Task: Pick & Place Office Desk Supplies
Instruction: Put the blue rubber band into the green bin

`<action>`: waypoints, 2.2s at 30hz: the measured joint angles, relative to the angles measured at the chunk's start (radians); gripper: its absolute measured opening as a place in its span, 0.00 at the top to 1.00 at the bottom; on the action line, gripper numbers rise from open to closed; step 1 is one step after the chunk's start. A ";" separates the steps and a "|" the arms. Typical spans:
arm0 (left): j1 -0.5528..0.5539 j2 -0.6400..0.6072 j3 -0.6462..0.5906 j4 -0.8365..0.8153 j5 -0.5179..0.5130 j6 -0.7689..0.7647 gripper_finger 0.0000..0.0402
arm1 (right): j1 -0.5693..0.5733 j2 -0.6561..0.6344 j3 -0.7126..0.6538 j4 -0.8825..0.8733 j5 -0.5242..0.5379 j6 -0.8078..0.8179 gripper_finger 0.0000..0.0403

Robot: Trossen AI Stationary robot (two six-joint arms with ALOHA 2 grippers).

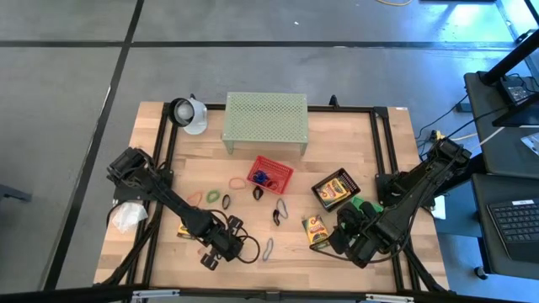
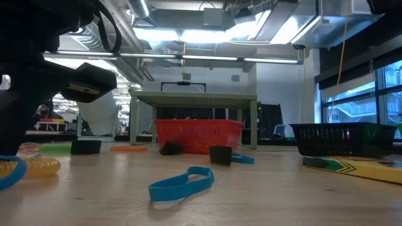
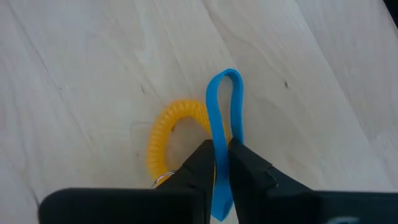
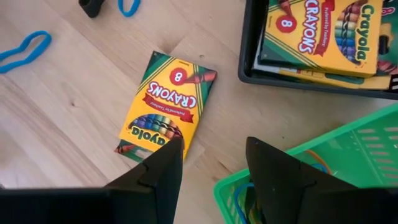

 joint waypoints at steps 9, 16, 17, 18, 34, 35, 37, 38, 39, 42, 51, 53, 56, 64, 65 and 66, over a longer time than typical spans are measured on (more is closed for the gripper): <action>0.000 0.000 0.001 0.001 0.028 -0.010 0.90 | 0.000 0.000 0.000 0.010 0.000 -0.005 0.56; 0.000 -0.002 0.002 0.001 0.070 -0.034 0.90 | 0.000 0.000 0.000 0.019 0.008 -0.020 0.56; 0.000 -0.002 0.002 0.001 0.071 -0.034 0.89 | 0.000 0.000 0.000 0.022 0.014 -0.022 0.56; 0.000 -0.002 0.002 0.001 0.071 -0.035 0.89 | 0.000 0.000 0.000 0.027 0.016 -0.024 0.56; 0.000 -0.002 0.059 -0.019 0.109 -0.033 0.99 | 0.000 0.000 0.000 0.041 0.019 -0.030 0.56; 0.000 -0.002 0.070 -0.026 0.108 -0.024 0.99 | 0.000 0.000 0.000 0.043 0.019 -0.030 0.56; 0.000 -0.003 0.082 -0.036 0.108 -0.014 0.98 | 0.000 0.000 0.000 0.051 0.018 -0.030 0.56; 0.002 -0.003 0.084 -0.046 0.107 -0.015 0.98 | 0.000 0.000 0.000 0.056 0.018 -0.030 0.56; 0.005 -0.003 0.084 -0.050 0.106 -0.015 0.98 | 0.000 0.000 0.000 0.061 0.019 -0.030 0.56; 0.013 -0.003 0.086 -0.051 0.106 -0.017 0.98 | 0.000 0.000 0.000 0.075 0.030 -0.030 0.56; 0.039 0.008 0.085 -0.051 0.069 -0.026 0.99 | 0.000 0.000 0.000 0.140 0.045 -0.055 0.56; 0.044 0.016 0.084 -0.057 0.042 -0.027 0.98 | 0.000 0.000 0.000 0.146 0.047 -0.056 0.56; 0.059 0.038 0.084 -0.055 0.041 -0.033 0.98 | 0.000 0.000 0.000 0.149 0.052 -0.056 0.56; 0.078 0.033 0.083 -0.058 0.025 -0.043 0.84 | 0.000 0.000 0.000 0.174 0.052 -0.070 0.56; 0.080 0.027 0.083 -0.061 0.030 -0.045 0.81 | 0.000 0.000 0.000 0.179 0.053 -0.076 0.56; 0.082 0.022 0.083 -0.069 0.042 -0.045 0.78 | 0.000 0.000 0.000 0.182 0.054 -0.079 0.56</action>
